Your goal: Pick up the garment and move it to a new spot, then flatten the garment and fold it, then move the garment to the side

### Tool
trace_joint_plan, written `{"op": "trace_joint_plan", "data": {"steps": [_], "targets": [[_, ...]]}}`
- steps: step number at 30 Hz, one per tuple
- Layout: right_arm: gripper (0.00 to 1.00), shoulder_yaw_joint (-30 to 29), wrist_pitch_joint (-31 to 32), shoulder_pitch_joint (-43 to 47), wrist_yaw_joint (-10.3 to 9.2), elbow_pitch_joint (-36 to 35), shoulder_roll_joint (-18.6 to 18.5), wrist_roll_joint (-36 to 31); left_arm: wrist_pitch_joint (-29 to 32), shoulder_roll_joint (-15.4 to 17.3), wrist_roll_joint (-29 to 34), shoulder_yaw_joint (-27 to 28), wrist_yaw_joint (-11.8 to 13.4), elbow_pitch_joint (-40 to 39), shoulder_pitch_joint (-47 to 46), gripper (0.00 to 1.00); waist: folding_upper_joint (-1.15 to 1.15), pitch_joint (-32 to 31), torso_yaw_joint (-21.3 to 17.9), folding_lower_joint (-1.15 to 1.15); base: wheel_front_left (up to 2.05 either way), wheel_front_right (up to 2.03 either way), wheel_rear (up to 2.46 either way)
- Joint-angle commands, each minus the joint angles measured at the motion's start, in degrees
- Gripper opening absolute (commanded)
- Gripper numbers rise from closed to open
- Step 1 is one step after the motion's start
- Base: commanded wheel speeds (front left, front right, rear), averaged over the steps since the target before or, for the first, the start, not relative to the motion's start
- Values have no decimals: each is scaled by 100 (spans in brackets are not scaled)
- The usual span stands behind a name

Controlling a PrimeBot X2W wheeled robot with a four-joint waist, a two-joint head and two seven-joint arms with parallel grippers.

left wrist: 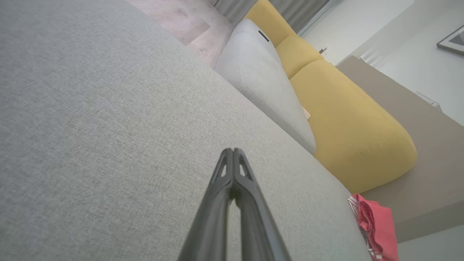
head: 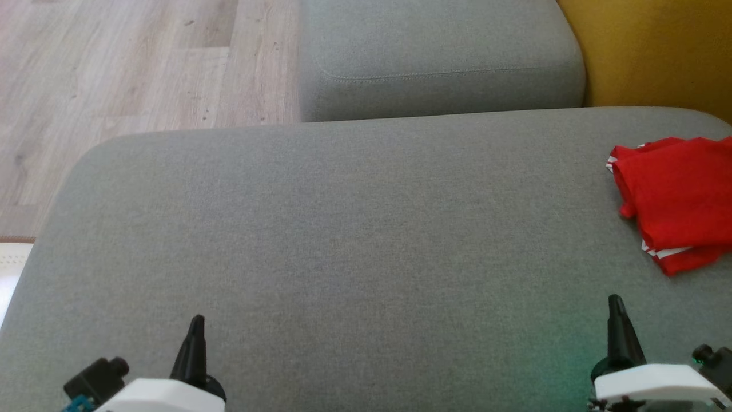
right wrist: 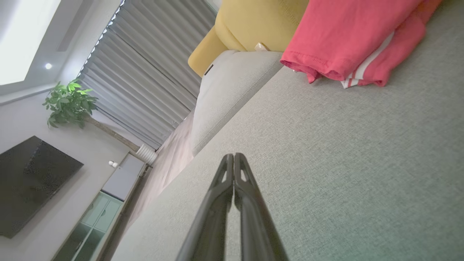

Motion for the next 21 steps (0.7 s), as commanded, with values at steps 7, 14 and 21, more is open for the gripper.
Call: {"op": "trace_joint_plan", "data": {"steps": [7, 14, 21], "targets": [[0, -30, 140, -419, 24, -164, -122, 645, 139, 96, -665, 267, -133, -86, -466, 0, 0, 55, -15, 0, 0, 0, 0], [0, -68, 237, -509, 26, -154, -126, 1058, 234, 97, -1097, 352, -195, -32, -575, 0, 0, 97, -26, 0, 0, 0, 0], [0, -121, 368, -627, 29, -142, -130, 1606, 362, 98, -1669, 469, -278, 41, -722, 0, 0, 152, -40, 0, 0, 0, 0]]}}
